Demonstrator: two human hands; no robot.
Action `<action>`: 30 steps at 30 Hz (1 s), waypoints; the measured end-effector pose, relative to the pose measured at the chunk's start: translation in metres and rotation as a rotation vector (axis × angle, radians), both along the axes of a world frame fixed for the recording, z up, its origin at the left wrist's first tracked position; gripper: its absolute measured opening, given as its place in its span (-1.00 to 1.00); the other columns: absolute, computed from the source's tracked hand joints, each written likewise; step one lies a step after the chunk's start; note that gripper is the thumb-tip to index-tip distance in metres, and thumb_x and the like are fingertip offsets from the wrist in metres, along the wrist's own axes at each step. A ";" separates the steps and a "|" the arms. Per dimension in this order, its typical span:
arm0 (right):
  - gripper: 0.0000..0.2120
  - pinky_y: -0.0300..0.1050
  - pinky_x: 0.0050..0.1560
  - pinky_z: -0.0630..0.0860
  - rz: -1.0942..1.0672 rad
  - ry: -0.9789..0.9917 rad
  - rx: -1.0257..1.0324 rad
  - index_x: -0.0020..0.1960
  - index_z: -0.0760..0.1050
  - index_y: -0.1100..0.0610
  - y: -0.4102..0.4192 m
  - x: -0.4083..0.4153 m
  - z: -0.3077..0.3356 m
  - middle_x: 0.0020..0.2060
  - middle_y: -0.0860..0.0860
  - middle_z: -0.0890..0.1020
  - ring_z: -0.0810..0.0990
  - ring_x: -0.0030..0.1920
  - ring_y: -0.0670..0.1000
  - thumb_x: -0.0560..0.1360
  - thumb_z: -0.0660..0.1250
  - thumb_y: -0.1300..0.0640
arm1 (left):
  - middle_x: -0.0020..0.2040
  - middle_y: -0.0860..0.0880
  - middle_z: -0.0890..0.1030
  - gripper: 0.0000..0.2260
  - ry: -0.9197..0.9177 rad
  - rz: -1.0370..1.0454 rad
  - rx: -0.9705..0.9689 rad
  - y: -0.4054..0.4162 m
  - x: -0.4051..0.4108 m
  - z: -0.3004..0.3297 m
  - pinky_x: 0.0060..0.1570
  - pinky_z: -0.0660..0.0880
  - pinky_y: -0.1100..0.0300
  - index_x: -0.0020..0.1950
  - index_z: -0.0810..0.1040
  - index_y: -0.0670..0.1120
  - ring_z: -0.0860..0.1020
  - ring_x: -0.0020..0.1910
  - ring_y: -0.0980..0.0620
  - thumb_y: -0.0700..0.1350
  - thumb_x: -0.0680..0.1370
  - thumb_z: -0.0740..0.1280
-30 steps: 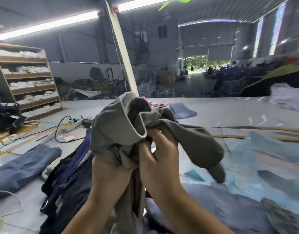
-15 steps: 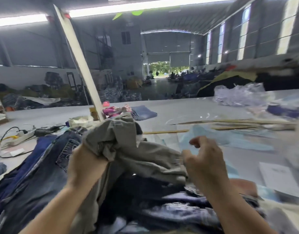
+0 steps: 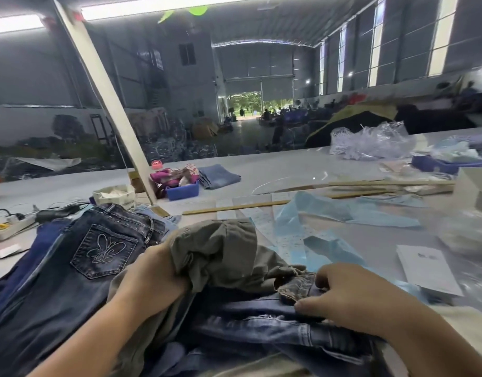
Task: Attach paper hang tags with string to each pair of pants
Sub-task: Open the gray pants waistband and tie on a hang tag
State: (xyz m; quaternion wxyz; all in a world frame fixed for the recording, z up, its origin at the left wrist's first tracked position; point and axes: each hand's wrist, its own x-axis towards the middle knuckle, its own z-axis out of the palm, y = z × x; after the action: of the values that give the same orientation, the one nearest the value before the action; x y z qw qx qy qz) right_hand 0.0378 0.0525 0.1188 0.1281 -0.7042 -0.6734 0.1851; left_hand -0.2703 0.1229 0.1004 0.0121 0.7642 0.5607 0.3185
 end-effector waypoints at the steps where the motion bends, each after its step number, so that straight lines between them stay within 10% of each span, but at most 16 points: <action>1: -0.47 -0.09 -0.21 0.44 0.008 0.037 0.024 -0.17 0.51 0.07 -0.001 0.006 -0.002 -0.25 -0.03 0.61 0.59 -0.20 -0.05 0.16 0.32 -0.37 | 0.03 0.18 0.68 -0.38 -0.092 -0.032 0.013 0.001 0.000 0.002 0.06 0.55 0.05 0.29 0.45 0.28 0.63 0.09 0.02 0.15 0.21 0.39; 5: -0.56 -0.18 -0.03 0.51 -0.033 0.171 0.189 0.12 0.56 0.03 -0.001 0.030 -0.011 -0.03 -0.09 0.64 0.59 -0.04 -0.14 0.36 0.43 -0.21 | -0.10 0.08 0.71 -0.72 -0.513 -0.294 0.128 0.005 0.010 0.021 -0.08 0.61 0.20 -0.01 0.67 0.04 0.67 -0.06 0.09 0.08 0.32 0.50; 9: -0.66 -0.13 0.05 0.51 -0.093 0.223 0.207 0.11 0.57 0.05 -0.004 0.047 -0.019 -0.09 -0.06 0.65 0.61 -0.01 -0.11 0.41 0.47 -0.09 | -0.11 0.14 0.71 -0.47 -0.808 -0.390 0.109 -0.001 0.027 0.032 -0.12 0.58 0.36 -0.08 0.67 -0.06 0.66 -0.10 0.24 0.34 0.23 0.54; 14: -0.74 -0.20 -0.01 0.46 -0.040 0.089 0.333 -0.15 0.57 0.07 -0.018 0.043 -0.029 -0.19 -0.06 0.62 0.55 -0.11 -0.11 0.44 0.35 -0.13 | -0.13 0.35 0.62 -0.75 -0.043 -0.277 -0.091 -0.005 0.042 -0.013 -0.15 0.45 0.43 -0.03 0.57 0.28 0.56 -0.05 0.37 0.24 0.32 0.35; 20: -0.62 0.03 0.05 0.38 0.278 -0.331 0.681 -0.23 0.67 -0.12 -0.039 0.014 -0.036 -0.24 -0.23 0.64 0.65 -0.18 -0.09 0.37 0.15 -0.30 | -0.06 0.48 0.53 -0.59 0.035 -0.244 -0.214 -0.012 0.050 -0.007 -0.15 0.42 0.47 0.01 0.38 0.45 0.51 -0.05 0.44 0.32 0.23 0.42; 24: -0.65 0.23 -0.05 0.63 0.309 -0.474 0.687 -0.25 0.68 -0.11 -0.033 0.002 -0.047 -0.35 -0.15 0.62 0.65 -0.33 -0.03 0.31 0.09 -0.03 | 0.18 0.54 0.39 0.02 0.220 -0.122 -0.343 -0.045 0.037 -0.009 0.12 0.32 0.44 0.31 -0.10 0.62 0.38 0.20 0.45 0.36 0.04 0.47; 30: -0.76 -0.22 -0.40 0.46 0.480 -0.413 0.601 -0.25 0.65 -0.15 -0.029 0.006 -0.039 -0.35 -0.25 0.60 0.57 -0.37 -0.09 0.19 0.42 -0.26 | 0.46 0.41 0.10 0.03 0.352 -0.036 -0.339 -0.073 0.033 -0.018 0.26 0.32 0.17 0.46 -0.37 0.36 0.26 0.42 0.21 0.23 0.31 0.38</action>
State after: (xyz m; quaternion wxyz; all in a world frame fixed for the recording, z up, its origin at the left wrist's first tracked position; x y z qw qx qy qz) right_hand 0.0440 0.0234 0.0802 0.1431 -0.4812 -0.8535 -0.1394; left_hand -0.2371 0.0496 0.0826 0.0478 0.8047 0.5861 0.0817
